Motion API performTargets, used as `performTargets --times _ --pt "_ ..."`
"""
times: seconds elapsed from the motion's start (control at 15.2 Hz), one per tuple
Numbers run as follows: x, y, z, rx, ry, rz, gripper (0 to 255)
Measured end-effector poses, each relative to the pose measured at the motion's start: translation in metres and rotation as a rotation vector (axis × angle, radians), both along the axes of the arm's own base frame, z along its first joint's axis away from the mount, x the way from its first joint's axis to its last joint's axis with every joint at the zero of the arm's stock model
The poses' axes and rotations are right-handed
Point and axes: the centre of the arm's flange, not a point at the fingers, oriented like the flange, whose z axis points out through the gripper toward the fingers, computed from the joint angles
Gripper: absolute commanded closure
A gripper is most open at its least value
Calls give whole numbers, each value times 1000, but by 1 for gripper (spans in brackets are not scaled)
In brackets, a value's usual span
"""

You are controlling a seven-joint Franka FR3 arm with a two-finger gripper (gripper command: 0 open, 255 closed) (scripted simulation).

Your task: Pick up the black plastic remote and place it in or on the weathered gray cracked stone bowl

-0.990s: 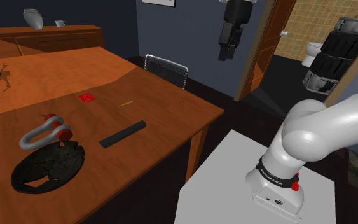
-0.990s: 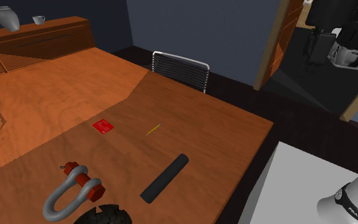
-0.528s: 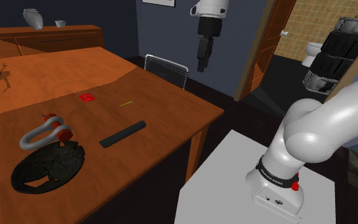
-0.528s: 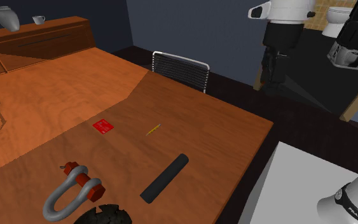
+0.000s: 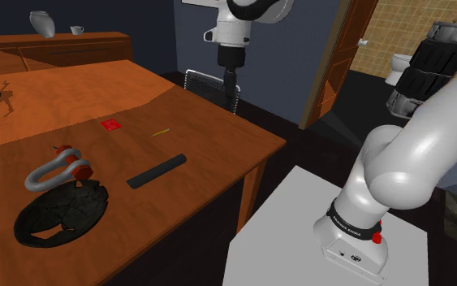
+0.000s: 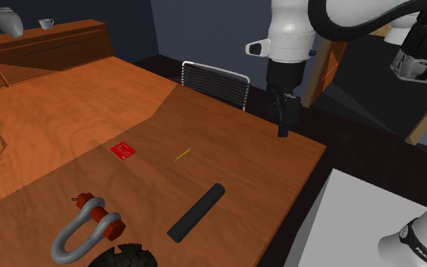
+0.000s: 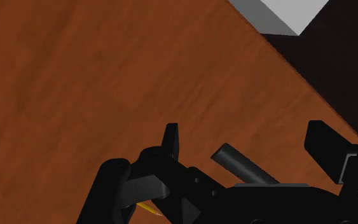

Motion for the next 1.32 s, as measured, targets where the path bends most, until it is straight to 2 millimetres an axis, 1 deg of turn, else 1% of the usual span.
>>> performTargets --times 0.13,0.2,0.26,0.59,0.73,0.79,0.86,0.99,1.06,1.12,1.25,1.32 --pt "19 17 -16 -2 -5 76 0" --pt "23 25 -22 -4 -8 113 0" --pt "32 34 -30 -4 -10 151 0" --pt "61 83 -68 -10 -22 341 0" --pt "69 104 -84 -13 -26 417 0" --pt "75 114 -87 -14 -29 455 0" --pt "80 123 -95 -15 -31 492 0" --pt "85 143 -114 -17 -35 568 0" --pt "90 159 -123 -18 -38 606 0" --pt "90 170 -130 -19 -40 644 0" --pt "93 189 -144 -21 -45 716 0" --pt "94 195 -150 -22 -46 734 0"
